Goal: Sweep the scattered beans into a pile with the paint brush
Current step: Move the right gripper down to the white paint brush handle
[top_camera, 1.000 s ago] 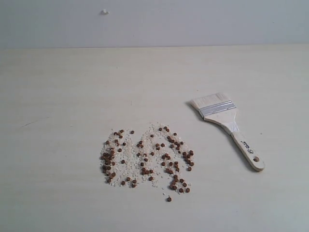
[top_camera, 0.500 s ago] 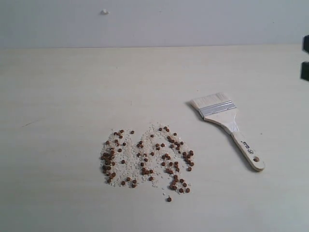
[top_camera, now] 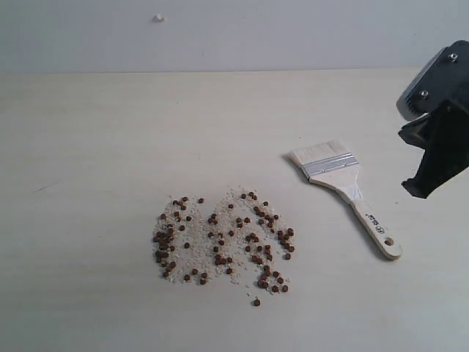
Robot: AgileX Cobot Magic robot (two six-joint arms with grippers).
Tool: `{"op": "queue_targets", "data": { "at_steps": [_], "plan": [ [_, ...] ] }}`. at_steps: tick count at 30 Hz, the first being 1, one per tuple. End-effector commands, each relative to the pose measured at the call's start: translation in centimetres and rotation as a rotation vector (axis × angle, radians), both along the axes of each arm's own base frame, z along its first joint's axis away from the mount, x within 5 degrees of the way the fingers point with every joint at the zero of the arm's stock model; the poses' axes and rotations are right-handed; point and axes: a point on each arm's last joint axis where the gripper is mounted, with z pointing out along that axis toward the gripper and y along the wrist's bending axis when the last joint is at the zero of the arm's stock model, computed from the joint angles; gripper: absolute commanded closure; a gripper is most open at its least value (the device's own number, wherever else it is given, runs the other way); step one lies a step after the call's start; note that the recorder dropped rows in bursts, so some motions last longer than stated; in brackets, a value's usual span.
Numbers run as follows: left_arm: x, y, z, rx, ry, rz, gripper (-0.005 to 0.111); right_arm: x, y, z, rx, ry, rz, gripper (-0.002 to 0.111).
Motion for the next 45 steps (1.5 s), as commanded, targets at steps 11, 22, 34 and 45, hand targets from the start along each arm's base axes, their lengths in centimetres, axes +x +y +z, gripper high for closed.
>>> {"op": "queue_targets", "data": {
  "at_steps": [11,22,34,45],
  "plan": [
    [-0.1,-0.1,0.0,-0.008,-0.001,-0.012,0.107,-0.2,-2.6,2.8,-0.126,0.374,-0.686,0.108],
    [-0.1,-0.1,0.0,-0.008,-0.001,-0.012,0.107,-0.1,2.7,-0.9,0.292,0.991,-0.673,0.108],
    [-0.1,-0.1,0.0,-0.008,-0.001,-0.012,0.107,3.5,2.7,-2.5,0.327,0.700,-0.567,0.106],
    [-0.1,-0.1,0.0,-0.008,-0.001,-0.012,0.107,5.5,5.6,-4.5,0.241,0.794,-0.492,0.052]
  ]
}}
